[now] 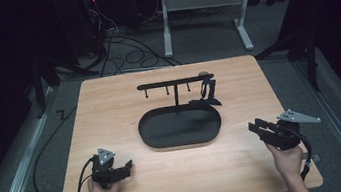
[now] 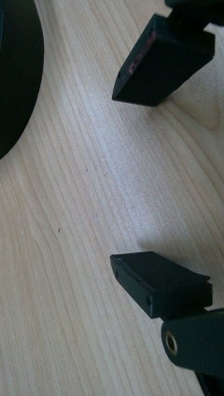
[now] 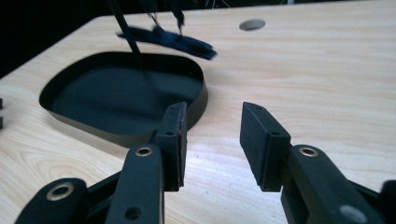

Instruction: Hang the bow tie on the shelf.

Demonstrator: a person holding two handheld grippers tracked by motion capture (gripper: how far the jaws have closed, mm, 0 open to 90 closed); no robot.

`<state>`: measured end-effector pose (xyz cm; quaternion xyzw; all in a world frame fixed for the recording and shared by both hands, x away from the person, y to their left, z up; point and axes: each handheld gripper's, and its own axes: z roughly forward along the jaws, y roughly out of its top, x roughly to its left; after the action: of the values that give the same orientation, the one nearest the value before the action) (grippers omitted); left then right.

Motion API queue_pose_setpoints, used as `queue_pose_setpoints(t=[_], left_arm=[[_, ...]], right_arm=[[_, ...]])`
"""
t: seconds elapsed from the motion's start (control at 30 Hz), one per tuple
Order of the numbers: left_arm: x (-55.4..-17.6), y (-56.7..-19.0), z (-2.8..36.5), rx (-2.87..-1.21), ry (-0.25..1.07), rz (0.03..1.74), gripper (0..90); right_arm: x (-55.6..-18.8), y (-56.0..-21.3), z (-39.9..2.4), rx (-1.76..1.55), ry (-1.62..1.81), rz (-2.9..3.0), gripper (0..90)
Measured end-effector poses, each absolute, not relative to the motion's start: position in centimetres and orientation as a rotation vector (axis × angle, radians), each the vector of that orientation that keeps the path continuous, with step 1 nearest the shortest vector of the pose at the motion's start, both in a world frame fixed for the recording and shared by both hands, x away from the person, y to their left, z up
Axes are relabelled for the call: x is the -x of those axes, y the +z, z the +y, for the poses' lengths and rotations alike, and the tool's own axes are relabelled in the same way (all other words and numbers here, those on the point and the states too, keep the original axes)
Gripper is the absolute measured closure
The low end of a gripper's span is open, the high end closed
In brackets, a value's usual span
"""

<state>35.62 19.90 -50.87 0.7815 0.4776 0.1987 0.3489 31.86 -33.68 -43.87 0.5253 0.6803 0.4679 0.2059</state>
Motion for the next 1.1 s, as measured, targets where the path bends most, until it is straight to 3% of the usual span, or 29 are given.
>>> queue_pose_setpoints(t=[0.6, 1.1], left_arm=[[-35.6, -50.9, 19.9, -2.025, 0.515, 1.238, 18.4], [-35.6, -50.9, 19.9, -2.028, 0.514, 1.237, 18.4]], right_arm=[[-33.7, -48.1, -32.4, -1.497, 1.086, 1.987, 61.2], [-34.6, -50.1, -30.9, -1.465, 0.878, 2.039, 49.1]])
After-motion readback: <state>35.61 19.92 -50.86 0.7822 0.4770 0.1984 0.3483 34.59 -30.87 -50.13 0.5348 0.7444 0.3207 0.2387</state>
